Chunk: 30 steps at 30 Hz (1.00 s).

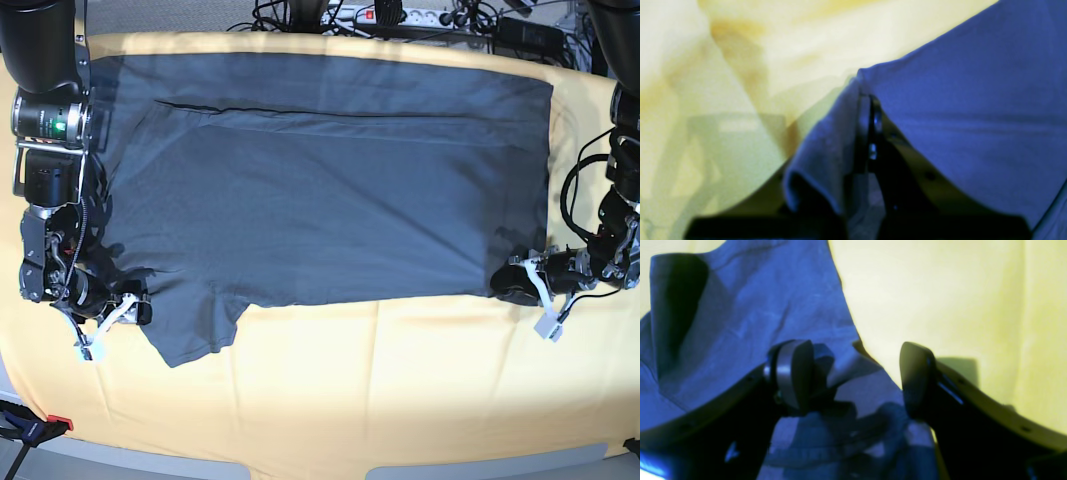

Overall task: Fold the T-shirt properly
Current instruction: 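Grasp the hem corners with both grippers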

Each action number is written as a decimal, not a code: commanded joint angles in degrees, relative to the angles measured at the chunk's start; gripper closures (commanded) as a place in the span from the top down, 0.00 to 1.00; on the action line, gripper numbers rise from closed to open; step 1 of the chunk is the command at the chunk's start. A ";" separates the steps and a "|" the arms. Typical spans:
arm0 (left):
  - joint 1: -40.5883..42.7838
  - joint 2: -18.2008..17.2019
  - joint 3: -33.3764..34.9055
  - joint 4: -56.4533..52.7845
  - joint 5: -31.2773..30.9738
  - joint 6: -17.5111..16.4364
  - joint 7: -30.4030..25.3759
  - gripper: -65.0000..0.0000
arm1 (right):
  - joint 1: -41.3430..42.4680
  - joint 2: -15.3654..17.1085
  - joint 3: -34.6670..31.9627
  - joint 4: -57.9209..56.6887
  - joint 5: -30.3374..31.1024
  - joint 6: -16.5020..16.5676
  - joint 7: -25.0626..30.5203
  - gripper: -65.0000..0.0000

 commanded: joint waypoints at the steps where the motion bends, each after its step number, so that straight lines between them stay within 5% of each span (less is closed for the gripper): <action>1: -1.77 -1.18 -0.44 0.35 -0.11 0.42 -0.50 0.00 | 1.27 0.92 0.22 0.70 1.53 0.02 -1.05 0.65; 11: -1.79 -0.96 -0.44 0.35 -0.24 0.42 -0.48 0.00 | -1.07 0.07 0.22 0.72 9.18 12.41 -1.33 0.65; 14: -1.79 -0.98 -0.44 0.35 -0.26 0.42 -0.48 0.00 | -0.94 0.13 0.22 0.72 11.93 12.60 -1.14 0.64; 17: -1.79 -1.01 -0.44 0.35 -0.26 0.42 -0.48 0.00 | -0.28 0.17 0.22 0.79 11.61 12.60 -0.63 0.51; 22: -1.79 -0.98 -0.44 0.35 -0.26 0.42 -0.50 0.00 | 0.20 1.14 0.22 0.81 11.41 12.60 1.79 0.00; 30: -2.14 -1.07 -0.50 0.35 1.38 0.42 -3.41 0.00 | 2.10 1.75 0.22 0.83 8.46 12.60 3.65 0.00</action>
